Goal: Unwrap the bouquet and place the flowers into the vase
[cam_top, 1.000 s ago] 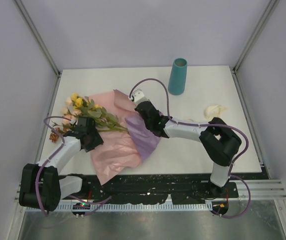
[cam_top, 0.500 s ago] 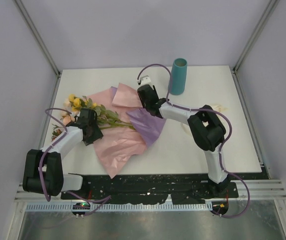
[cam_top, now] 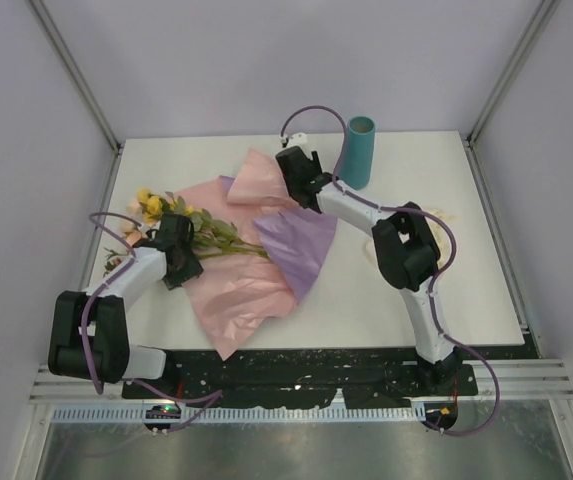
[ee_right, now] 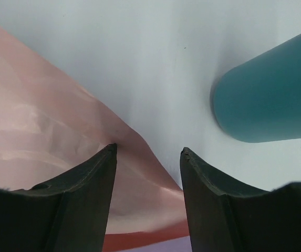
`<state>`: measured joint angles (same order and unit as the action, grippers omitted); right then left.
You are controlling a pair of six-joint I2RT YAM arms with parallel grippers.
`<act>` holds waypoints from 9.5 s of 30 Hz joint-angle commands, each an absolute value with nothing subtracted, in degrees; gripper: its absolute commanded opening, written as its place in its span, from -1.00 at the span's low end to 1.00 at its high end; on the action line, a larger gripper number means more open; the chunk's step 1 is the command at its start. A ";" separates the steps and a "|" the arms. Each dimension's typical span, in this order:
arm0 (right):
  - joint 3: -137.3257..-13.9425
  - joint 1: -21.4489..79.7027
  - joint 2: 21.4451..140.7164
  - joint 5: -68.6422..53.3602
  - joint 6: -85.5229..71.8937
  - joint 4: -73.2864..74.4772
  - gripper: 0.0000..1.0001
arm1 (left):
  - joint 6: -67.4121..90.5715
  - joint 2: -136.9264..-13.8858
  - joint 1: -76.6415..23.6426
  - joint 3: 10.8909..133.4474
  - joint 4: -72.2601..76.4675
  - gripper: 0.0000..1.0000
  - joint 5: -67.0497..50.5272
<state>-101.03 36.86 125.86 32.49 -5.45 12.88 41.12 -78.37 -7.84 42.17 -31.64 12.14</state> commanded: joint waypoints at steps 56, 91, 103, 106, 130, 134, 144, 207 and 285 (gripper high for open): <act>-62.33 57.48 99.86 51.77 -18.80 5.36 -0.90 | 43.24 -74.18 -15.21 38.93 -30.23 0.15 8.96; -30.23 55.55 59.61 49.31 -53.19 17.40 0.15 | 42.63 -73.56 -15.12 40.69 -31.11 0.21 11.86; -37.35 51.61 51.59 41.67 -30.69 13.09 0.16 | 41.93 -71.11 -14.94 43.77 -29.36 0.17 5.90; -38.93 39.43 50.37 36.32 -29.88 14.23 0.22 | 41.14 -71.10 -15.64 45.35 -29.18 0.17 2.12; -48.16 -3.51 79.08 16.43 -50.18 21.36 0.25 | 41.04 -82.70 -23.73 47.81 -31.64 0.16 11.86; -49.39 -4.92 83.74 16.71 -52.12 20.13 0.25 | 41.57 -84.72 -22.94 48.60 -31.90 0.17 11.08; -56.85 -7.73 96.58 14.33 -54.40 18.46 0.15 | 42.10 -86.92 -19.52 51.32 -33.40 0.18 10.55; -57.29 -10.63 97.56 7.73 -60.99 28.30 -0.89 | 22.85 -50.54 -15.56 55.28 -46.23 0.24 5.97; -83.99 26.45 120.57 -0.37 -40.95 -21.90 0.05 | 29.63 -62.43 -12.83 60.39 -36.55 0.33 -0.44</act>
<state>-76.77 26.11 115.00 -10.09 -37.74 -21.54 32.08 -72.44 -13.15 64.14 -33.32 -6.98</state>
